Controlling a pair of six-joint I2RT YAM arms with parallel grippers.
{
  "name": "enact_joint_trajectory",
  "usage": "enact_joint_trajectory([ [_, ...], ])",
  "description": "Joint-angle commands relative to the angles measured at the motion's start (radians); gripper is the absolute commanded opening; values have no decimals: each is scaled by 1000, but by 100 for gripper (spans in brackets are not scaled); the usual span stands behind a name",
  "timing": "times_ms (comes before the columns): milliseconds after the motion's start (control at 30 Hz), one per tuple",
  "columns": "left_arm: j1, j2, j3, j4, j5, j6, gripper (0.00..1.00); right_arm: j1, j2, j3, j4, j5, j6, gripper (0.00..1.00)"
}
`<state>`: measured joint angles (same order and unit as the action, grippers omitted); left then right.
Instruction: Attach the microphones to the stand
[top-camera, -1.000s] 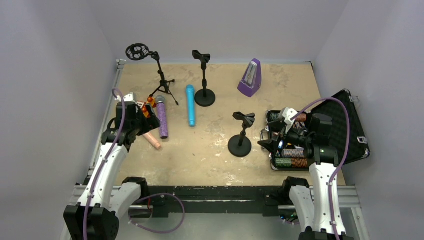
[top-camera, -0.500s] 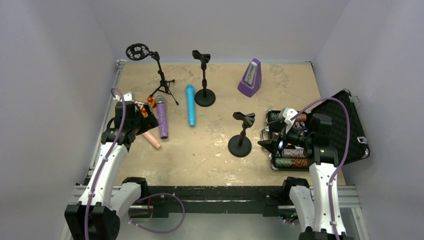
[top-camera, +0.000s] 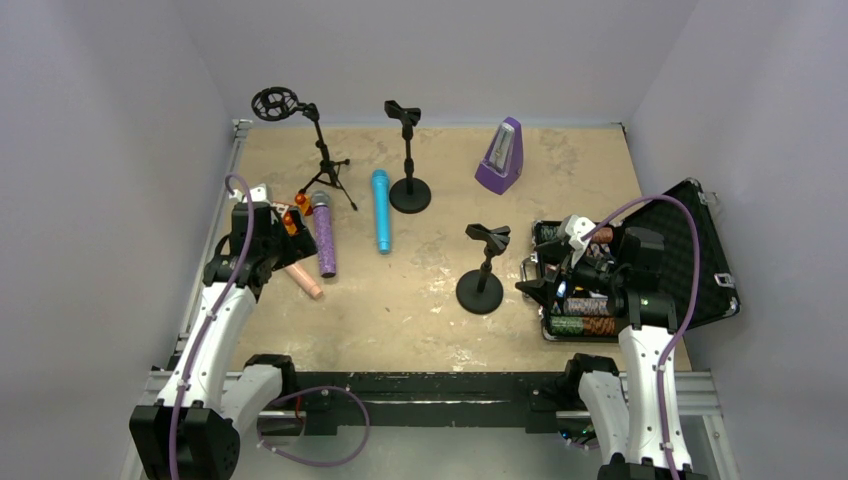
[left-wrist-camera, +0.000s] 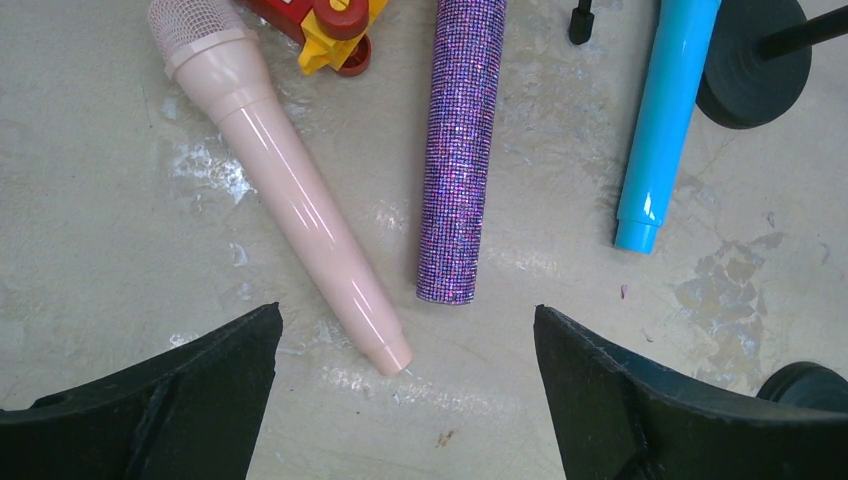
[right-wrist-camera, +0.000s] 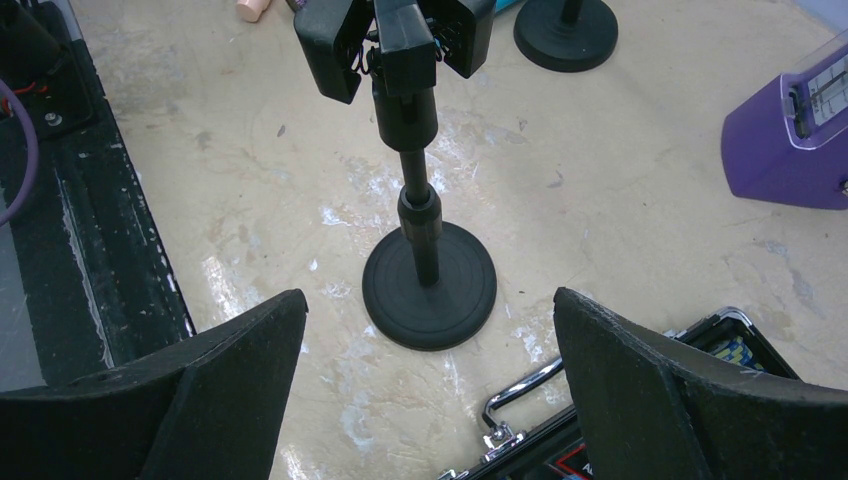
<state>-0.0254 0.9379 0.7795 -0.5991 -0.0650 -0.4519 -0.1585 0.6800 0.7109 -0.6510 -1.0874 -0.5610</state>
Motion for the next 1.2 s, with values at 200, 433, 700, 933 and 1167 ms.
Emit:
enact_joint_trajectory([
  [200, 19, 23, 11, 76, 18, -21, 100, -7, -9, 9, 0, -17, -2, 97],
  [433, 132, 102, 12, 105, 71, -43, 100, -7, -11, 11, -4, -20, -3, 97],
  [700, 174, 241, 72, 65, 29, -70, 100, -7, -10, 16, -13, -26, -9, 97],
  [933, 186, 396, 132, 53, 37, -87, 94, -7, 0, 27, -43, -28, -31, 97],
  [1167, 186, 533, 150, 23, 41, -138, 90, -7, 0, 28, -44, -22, -31, 97],
])
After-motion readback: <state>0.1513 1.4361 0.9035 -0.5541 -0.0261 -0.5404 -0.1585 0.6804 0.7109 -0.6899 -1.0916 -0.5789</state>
